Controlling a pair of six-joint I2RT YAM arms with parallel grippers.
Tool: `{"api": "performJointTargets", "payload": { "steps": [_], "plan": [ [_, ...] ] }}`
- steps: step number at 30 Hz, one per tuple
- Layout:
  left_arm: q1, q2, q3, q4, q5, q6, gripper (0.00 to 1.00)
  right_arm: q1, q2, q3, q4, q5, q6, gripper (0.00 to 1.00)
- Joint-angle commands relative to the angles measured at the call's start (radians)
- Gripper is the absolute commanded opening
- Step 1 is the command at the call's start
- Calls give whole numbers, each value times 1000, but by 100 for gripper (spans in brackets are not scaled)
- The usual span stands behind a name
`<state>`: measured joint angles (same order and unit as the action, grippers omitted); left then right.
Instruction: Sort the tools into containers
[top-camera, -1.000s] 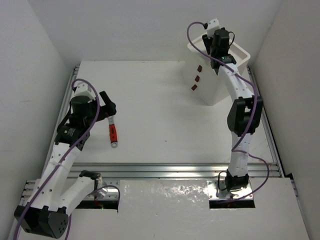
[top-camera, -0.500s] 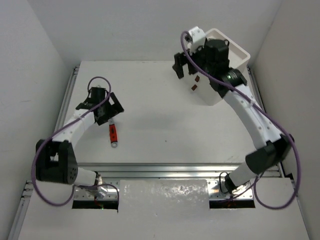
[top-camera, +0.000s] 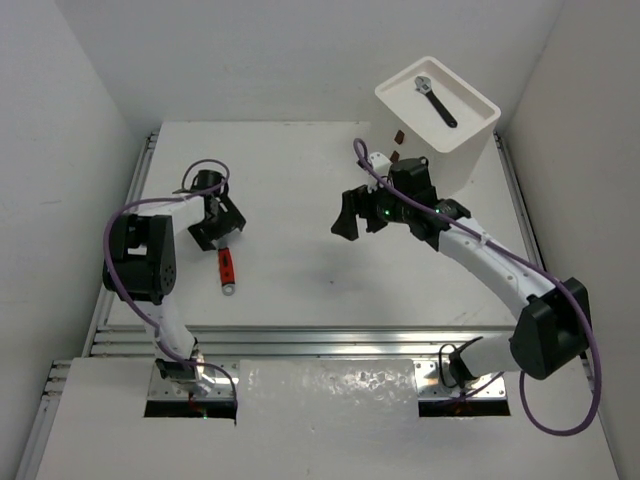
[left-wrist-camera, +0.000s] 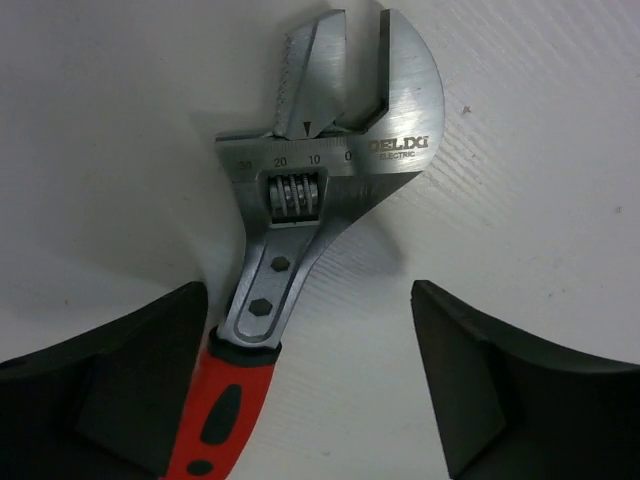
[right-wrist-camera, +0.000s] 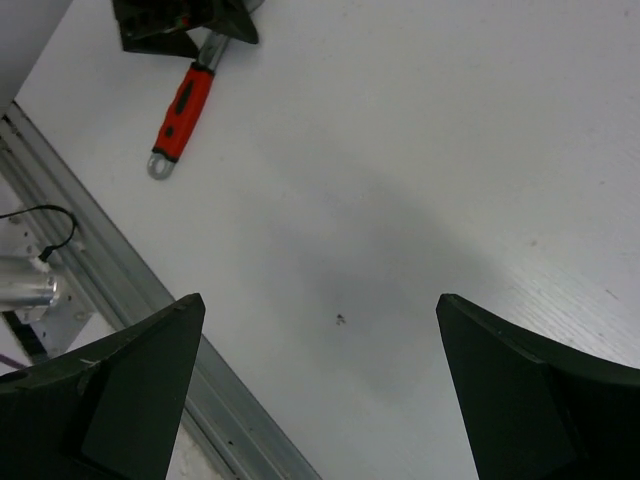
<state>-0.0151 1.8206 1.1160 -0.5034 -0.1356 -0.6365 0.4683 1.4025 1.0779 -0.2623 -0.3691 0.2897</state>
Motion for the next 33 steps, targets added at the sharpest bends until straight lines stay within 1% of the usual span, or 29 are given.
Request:
{"api": "performJointTargets", "payload": {
  "steps": [1,2,3,4,5,6,8,10,13,15,17,19,20,21,22,27,30,33],
  "plan": [
    [26,16,19,29,16,-2,78,15,-94,-39,126,-40,29,99],
    [44,25,25,32,28,1,72,15,-100,-53,135,-45,38,99],
    [47,40,31,35,45,6,61,16,-103,-67,144,-48,42,99],
    [52,48,39,37,63,11,58,16,-106,-85,156,-50,46,99],
    [52,60,38,37,64,12,44,16,-108,-90,159,-56,52,99],
    [52,60,35,40,67,11,38,16,-106,-95,163,-62,54,99],
    [52,66,5,60,82,11,34,16,-106,-104,173,-71,61,99],
    [50,72,-14,72,93,11,34,16,-106,-111,198,-96,74,99],
    [38,89,-21,71,96,20,33,16,-102,-131,253,-184,100,99],
    [24,103,-5,48,68,26,48,18,-94,-138,256,-224,120,99],
    [-12,106,16,16,16,32,62,16,-89,-139,290,-232,134,99],
    [-25,109,24,0,1,35,61,16,-89,-142,294,-231,140,99],
    [-25,109,25,-4,-1,37,51,16,-88,-142,296,-229,143,99],
    [-26,114,30,-20,-9,35,46,18,-89,-141,298,-229,146,99],
    [-26,117,33,-27,-21,37,45,16,-89,-141,302,-231,149,99],
    [-40,172,76,-108,-59,55,44,18,-96,-160,322,-238,164,99],
    [-59,201,97,-145,-108,73,48,16,-108,-202,379,-248,187,99],
    [-82,218,97,-147,-111,87,46,16,-108,-226,399,-258,195,99]
  ]
}}
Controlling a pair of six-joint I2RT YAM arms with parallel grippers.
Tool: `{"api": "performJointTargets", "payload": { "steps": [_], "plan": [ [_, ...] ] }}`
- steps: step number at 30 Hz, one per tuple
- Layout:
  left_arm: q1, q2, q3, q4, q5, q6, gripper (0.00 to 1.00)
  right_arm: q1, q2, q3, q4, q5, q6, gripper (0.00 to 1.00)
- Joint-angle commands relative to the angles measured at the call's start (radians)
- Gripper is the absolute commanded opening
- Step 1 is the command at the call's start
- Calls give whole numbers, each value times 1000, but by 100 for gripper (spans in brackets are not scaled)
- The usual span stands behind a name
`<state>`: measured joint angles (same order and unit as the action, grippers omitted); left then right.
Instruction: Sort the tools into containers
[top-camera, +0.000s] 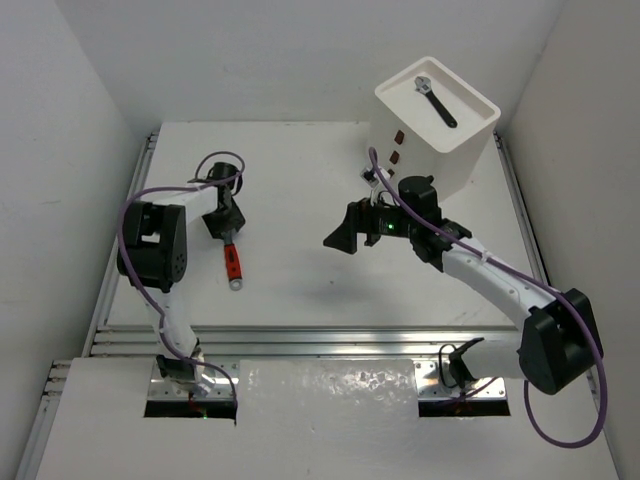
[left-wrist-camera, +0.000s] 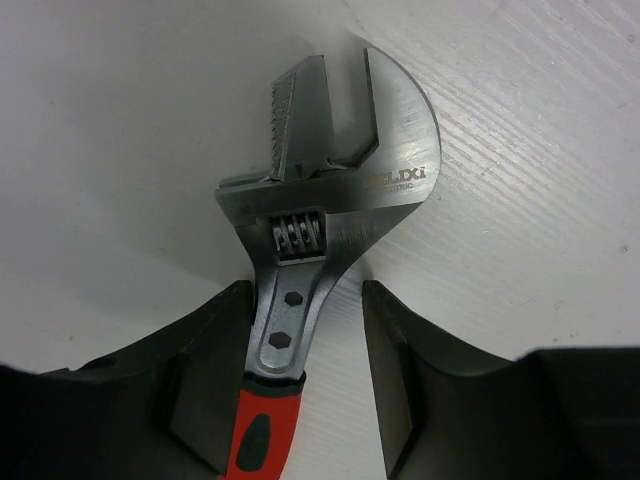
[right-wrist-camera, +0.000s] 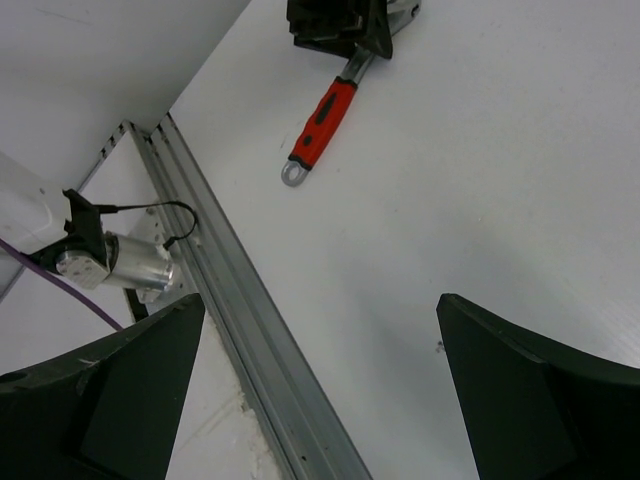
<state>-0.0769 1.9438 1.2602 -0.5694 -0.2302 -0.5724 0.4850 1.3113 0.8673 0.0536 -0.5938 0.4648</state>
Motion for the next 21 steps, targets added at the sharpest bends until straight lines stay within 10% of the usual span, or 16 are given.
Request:
{"api": "performJointTargets", "payload": {
  "steps": [1,5,9,21],
  "plan": [
    [-24,107,-47,-78,0,31,44,0,-12,-17,91,-37,26,99],
    [-24,136,-59,-57,81,39,32,0,-6,-27,104,-46,34,99],
    [-24,121,-67,-47,78,37,0,0,0,-40,129,-66,49,99],
    [-214,-303,-209,149,61,-47,0,98,319,-14,244,38,139,99]
  ]
}}
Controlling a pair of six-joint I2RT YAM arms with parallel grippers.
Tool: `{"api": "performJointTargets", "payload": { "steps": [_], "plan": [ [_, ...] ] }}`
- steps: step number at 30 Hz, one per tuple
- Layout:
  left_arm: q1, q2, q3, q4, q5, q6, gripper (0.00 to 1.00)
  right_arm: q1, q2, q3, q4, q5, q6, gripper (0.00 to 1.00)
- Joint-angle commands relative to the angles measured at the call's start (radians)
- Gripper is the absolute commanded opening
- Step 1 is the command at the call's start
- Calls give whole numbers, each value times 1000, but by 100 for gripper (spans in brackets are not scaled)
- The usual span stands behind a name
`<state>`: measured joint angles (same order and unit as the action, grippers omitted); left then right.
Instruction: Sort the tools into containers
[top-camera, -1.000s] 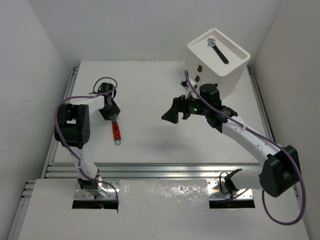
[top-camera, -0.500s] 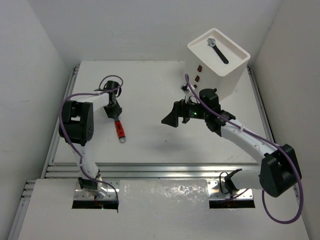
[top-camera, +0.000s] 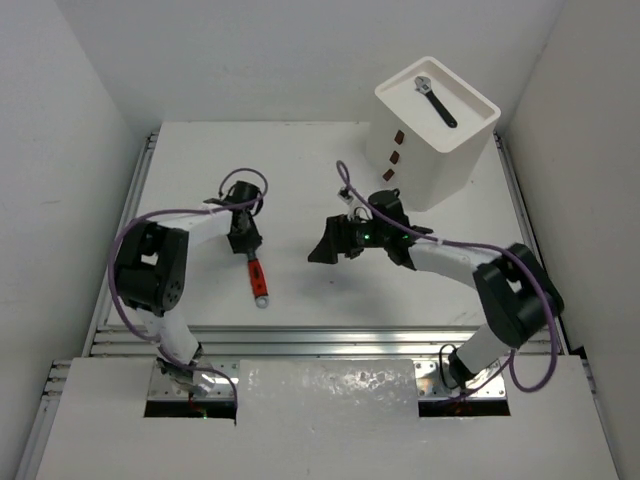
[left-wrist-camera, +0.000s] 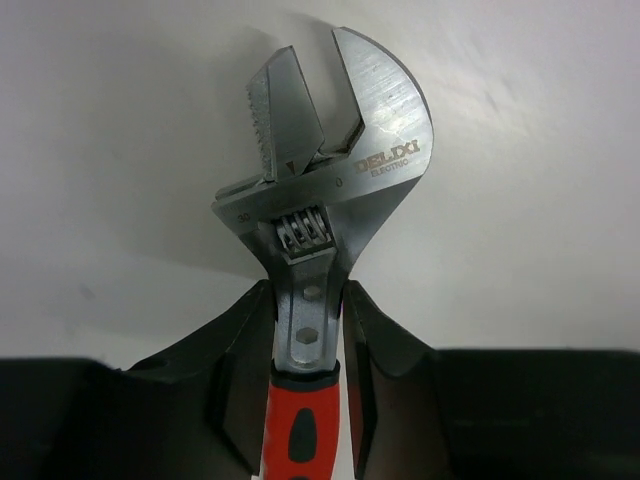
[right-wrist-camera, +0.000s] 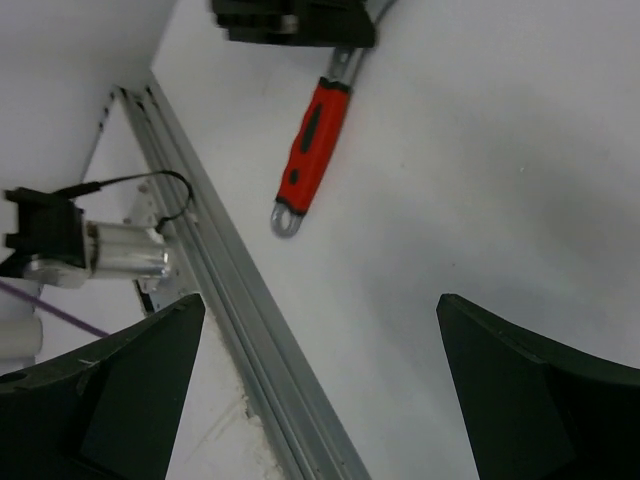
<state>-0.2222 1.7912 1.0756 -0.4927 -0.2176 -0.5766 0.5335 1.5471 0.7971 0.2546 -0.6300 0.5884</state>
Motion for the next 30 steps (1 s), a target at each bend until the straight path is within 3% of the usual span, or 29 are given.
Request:
{"api": "performJointTargets", "payload": {
  "steps": [1,6,10,26,28,29,30],
  "plan": [
    [-94,-173,-40,88,63,-51,0,59,112,62,70,66,37,99],
    [-106,-275,-181,225,253,-130,0,74,280,132,164,55,177,99],
    [-118,-337,-229,304,288,-184,0,98,309,97,291,69,260,97],
    [-120,-443,-233,391,420,-213,0,172,375,77,414,64,196,94],
    [-121,-449,-236,407,442,-226,0,175,386,91,432,32,192,87],
    [-121,-454,-240,410,446,-233,0,178,404,97,445,12,195,69],
    [-123,-457,-243,419,454,-242,0,181,413,112,451,-12,205,62]
  ]
}}
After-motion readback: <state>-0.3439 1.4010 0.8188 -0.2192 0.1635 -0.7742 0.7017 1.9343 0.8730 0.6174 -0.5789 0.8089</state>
